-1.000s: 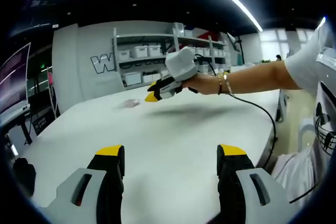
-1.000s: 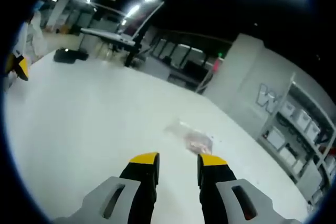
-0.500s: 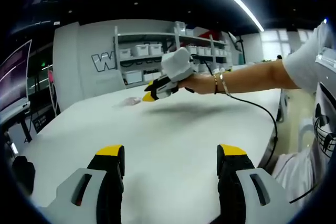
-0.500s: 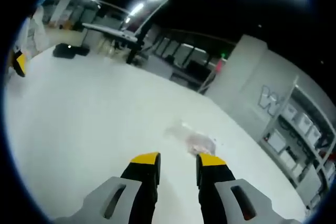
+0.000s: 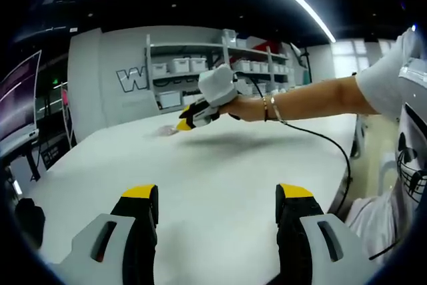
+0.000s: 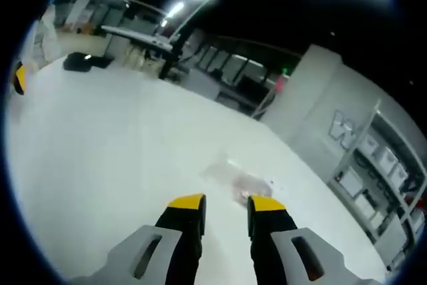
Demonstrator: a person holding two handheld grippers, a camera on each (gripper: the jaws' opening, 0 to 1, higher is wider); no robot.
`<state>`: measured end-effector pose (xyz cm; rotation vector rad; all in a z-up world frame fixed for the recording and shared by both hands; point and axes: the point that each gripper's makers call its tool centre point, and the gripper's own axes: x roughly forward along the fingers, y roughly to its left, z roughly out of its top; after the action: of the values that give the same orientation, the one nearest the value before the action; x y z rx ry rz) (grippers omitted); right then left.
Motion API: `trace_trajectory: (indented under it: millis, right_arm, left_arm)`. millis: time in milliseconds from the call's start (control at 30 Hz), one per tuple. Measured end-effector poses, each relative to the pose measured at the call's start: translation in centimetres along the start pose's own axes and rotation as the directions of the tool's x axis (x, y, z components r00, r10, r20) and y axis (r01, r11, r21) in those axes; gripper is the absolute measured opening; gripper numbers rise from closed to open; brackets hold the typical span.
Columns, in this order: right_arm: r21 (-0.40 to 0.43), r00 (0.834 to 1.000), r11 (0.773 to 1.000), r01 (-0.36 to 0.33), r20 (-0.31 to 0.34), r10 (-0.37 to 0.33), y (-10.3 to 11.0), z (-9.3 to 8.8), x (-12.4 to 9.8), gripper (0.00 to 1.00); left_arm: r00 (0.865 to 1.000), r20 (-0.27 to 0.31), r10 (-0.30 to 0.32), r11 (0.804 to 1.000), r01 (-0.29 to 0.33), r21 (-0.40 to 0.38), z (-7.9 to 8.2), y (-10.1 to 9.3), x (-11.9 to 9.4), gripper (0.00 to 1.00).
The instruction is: Open the resealable bag by pulling the two sides of the seal apart until the entire bag opening is separated and visibly accessible.
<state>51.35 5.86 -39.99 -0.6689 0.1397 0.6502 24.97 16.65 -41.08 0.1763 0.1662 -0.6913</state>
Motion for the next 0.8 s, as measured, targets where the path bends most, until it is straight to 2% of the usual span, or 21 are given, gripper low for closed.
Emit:
trace_trajectory:
  millis: [267,800]
  right_arm:
    - [-0.033,1.000,0.999,-0.015,0.000,0.015,0.1,0.5,1.1,0.21]
    - [-0.072,0.999,0.997,-0.038,-0.029,0.036,-0.6,-0.2,4.2,0.17]
  left_arm:
    - [1.000,-0.004,-0.006,1.000,0.006,-0.008,-0.2,0.0,0.1,0.71]
    - [1.000,-0.013,0.001,1.000,-0.002,-0.025,-0.7,1.0,0.1,0.71]
